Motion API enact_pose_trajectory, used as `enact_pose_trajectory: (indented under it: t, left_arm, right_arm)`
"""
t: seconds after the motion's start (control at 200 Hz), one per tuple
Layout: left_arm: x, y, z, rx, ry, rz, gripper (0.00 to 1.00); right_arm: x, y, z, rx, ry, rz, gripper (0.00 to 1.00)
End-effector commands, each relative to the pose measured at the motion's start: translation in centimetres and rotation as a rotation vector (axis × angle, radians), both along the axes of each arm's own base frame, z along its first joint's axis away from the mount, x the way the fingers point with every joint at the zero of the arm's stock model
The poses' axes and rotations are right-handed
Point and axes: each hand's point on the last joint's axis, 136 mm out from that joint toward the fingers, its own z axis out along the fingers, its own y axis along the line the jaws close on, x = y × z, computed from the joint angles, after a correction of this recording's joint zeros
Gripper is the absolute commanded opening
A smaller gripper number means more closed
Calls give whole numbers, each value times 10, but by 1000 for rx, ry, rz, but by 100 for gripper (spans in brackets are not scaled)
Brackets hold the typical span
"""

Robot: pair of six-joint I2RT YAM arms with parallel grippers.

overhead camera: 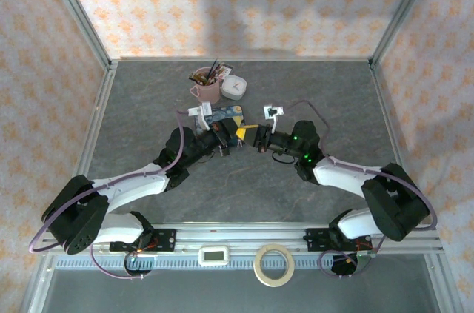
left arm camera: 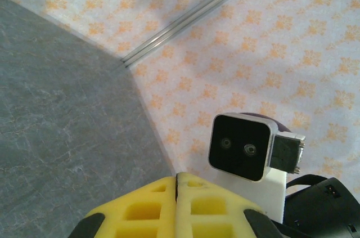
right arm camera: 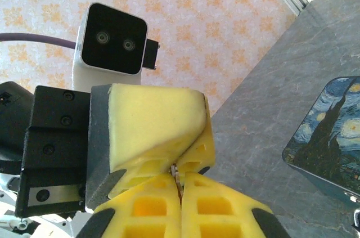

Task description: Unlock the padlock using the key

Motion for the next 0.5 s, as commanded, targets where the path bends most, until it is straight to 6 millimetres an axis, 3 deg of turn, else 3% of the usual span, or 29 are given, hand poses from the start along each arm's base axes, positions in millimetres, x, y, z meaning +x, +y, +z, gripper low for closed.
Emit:
enact_pose_trajectory:
  t: [0.0,0.095,0.22,0.275,0.38,0.495]
  left_arm:
    - [-10,-2,24,-74,-56,-21,0]
    - [-10,0,25,-83,-55,-13,0]
    - [-10,1,26,-92,-56,-7,0]
    - [-10,2,26,-94,-56,-5,0]
    - [-11,2,26,-98,-54,-4,0]
    - [-11,2,27,-104,-57,-5,0]
  right_arm:
    - [-1,-2,4,19,-35,-3,0]
    - [0,-3,2,14,-29,-12,0]
    - [-1,-4,2,16,-25,-15,22]
    - [-3,-5,3,18,-23,-12,27]
    - [-3,-4,4,21,-24,-9,28]
    - [-3,-3,4,24,-23,-3,19]
